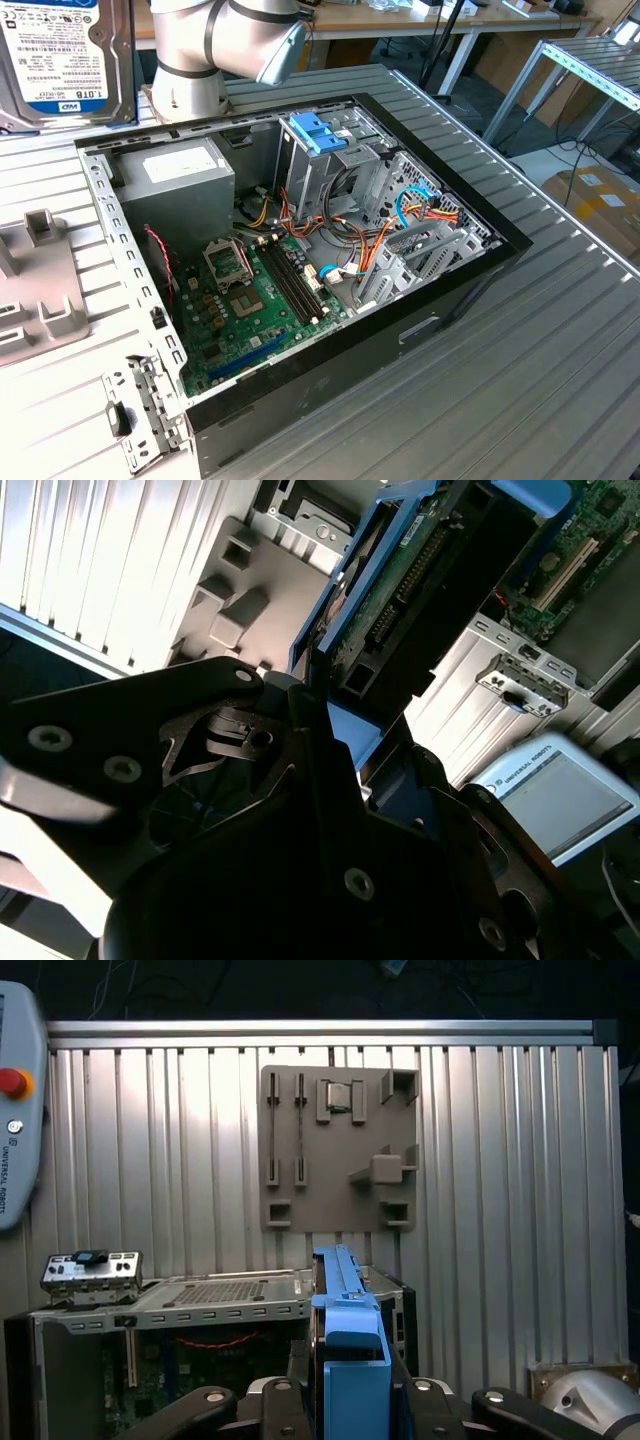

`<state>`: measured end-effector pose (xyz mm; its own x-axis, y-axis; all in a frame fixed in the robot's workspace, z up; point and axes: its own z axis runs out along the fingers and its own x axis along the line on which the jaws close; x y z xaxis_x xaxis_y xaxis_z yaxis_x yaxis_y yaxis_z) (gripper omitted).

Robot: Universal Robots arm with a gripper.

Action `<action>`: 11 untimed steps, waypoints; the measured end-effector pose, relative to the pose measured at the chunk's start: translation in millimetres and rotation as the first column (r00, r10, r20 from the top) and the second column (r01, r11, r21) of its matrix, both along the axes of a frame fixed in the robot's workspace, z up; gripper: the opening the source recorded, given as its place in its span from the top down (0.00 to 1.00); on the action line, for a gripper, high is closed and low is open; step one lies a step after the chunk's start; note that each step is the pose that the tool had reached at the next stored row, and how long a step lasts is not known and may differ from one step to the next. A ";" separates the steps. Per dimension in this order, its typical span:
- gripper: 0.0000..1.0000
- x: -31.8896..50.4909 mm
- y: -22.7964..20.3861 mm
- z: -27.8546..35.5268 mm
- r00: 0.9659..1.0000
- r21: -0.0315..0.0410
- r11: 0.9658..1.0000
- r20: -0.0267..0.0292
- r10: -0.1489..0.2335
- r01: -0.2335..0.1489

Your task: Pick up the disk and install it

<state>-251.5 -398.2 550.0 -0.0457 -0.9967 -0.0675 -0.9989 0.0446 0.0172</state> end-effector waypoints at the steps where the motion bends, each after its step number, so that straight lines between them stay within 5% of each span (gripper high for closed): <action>1: 0.63 0.2 -0.5 -0.2 1.000 0.000 1.000 0.000 0.000 0.000; 11: 0.63 2.5 -4.8 -2.2 1.000 0.000 1.000 0.000 0.000 0.000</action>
